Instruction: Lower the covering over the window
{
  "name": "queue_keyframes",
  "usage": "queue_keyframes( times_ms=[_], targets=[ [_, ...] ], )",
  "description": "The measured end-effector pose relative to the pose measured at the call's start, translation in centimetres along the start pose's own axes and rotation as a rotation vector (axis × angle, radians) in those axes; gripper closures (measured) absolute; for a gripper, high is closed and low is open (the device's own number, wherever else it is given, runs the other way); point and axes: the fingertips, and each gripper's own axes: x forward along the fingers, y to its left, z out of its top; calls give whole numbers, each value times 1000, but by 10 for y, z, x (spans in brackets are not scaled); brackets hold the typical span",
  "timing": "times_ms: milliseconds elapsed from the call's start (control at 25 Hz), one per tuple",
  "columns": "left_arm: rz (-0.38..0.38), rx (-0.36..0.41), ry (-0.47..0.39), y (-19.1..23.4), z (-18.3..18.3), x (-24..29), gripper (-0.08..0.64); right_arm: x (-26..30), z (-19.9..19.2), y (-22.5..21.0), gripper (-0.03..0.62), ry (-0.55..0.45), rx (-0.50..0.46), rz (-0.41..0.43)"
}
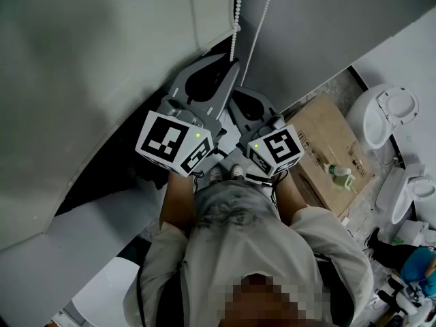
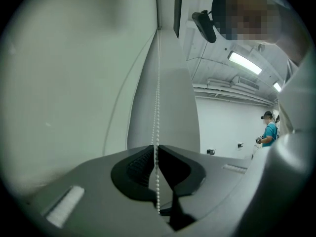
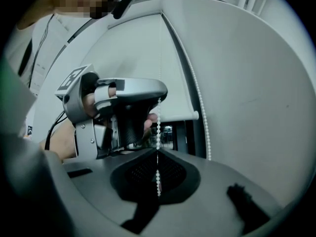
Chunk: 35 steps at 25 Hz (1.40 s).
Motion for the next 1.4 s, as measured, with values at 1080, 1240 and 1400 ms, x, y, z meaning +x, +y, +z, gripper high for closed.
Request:
queue_keyframes(
  times_ms=[1080, 1240, 1400],
  targets=[
    [54, -44, 98, 12, -69, -18, 552, -24, 58, -5, 491, -127, -68, -25],
    [53, -58, 121, 10, -81, -22, 552, -24, 74, -5, 489, -152, -93, -18],
    [50, -74, 151, 11, -97, -22, 552, -16, 88, -4, 489, -173, -126, -2]
  ],
)
